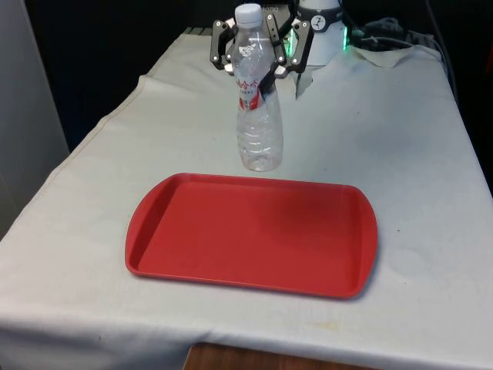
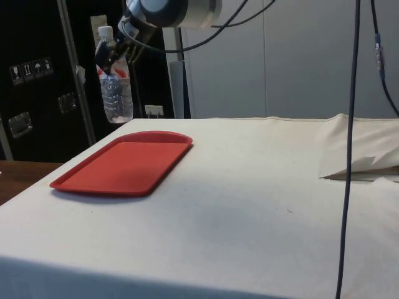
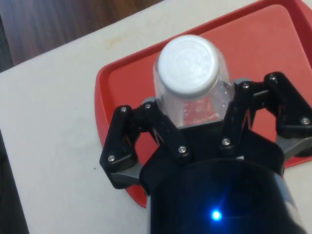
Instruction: Place the bottle upright on the tray.
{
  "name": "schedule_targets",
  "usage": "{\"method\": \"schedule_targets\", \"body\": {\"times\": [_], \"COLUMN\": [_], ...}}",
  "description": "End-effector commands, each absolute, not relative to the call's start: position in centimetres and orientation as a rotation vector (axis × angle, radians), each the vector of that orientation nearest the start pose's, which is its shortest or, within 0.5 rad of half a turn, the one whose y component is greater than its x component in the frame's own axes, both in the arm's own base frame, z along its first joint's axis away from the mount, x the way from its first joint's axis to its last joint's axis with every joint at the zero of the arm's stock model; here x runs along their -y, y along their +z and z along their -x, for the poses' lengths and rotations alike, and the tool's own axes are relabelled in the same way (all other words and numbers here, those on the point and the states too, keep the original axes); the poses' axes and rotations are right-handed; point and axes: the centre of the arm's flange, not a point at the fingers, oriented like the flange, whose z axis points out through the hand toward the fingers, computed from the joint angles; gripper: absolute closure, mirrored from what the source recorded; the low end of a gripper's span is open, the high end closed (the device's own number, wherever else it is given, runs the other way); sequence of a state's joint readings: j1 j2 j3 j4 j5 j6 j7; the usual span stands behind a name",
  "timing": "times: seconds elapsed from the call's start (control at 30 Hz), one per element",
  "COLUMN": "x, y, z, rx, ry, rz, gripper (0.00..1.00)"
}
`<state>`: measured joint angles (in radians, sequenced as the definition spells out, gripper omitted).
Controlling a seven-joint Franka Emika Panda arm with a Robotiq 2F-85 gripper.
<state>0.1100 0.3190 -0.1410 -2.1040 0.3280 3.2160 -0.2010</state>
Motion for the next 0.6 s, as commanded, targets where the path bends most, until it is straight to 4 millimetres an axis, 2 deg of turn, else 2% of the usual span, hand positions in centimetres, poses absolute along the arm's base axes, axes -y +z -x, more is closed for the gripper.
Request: {"method": "schedule_targets", "body": {"times": [0.0,0.17,0.2,0.23,0.47,0.5,0.53,0.57], "x": [3.1,3.1,4.4,3.2,3.2,4.6,3.2,3.2], "y": [36.6,36.2,35.6,36.1,35.7,35.1,35.6,35.5], "z": [-62.7,-62.8,-62.6,-62.8,-62.8,-62.6,-62.8,-62.9], "rx": [-0.18,-0.146,-0.173,-0.143,-0.1,-0.12,-0.09,-0.083], "ry": [-1.246,-1.25,-1.229,-1.25,-1.244,-1.225,-1.242,-1.242], "rz": [2.881,2.894,2.924,2.896,2.913,2.947,2.919,2.92], "gripper": [1.0,1.0,1.0,1.0,1.0,1.0,1.0,1.0]}}
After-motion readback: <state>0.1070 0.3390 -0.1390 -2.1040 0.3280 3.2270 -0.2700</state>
